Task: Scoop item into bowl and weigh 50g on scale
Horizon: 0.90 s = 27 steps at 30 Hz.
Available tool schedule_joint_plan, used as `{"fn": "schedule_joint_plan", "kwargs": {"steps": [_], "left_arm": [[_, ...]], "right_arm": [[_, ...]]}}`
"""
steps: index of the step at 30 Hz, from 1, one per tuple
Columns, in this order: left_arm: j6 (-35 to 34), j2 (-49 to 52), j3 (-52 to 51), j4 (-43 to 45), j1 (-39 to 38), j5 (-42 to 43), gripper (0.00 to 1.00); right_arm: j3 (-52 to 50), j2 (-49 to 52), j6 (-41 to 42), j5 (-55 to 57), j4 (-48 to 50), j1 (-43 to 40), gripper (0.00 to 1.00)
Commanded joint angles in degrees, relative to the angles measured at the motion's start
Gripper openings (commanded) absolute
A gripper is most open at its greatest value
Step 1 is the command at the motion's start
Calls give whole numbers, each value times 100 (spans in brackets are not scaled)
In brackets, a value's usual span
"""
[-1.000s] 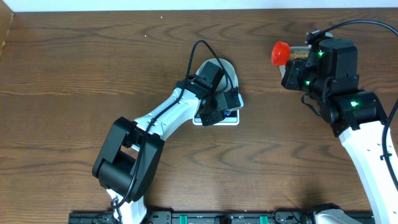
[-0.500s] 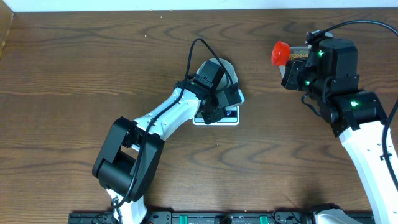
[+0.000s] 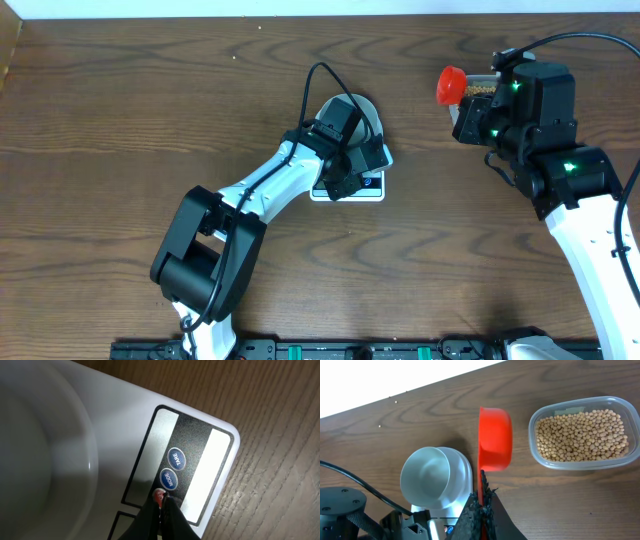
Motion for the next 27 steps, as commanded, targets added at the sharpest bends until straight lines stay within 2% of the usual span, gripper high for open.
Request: {"fn": "schedule_joint_plan", "kwargs": {"steps": [1, 27], "left_arm": [[-57, 96, -35, 9, -4, -52, 7], [-144, 249, -35, 57, -4, -52, 8]], "right_arm": [[142, 0, -81, 59, -39, -33, 1], [142, 0, -85, 61, 0, -35, 1]]}}
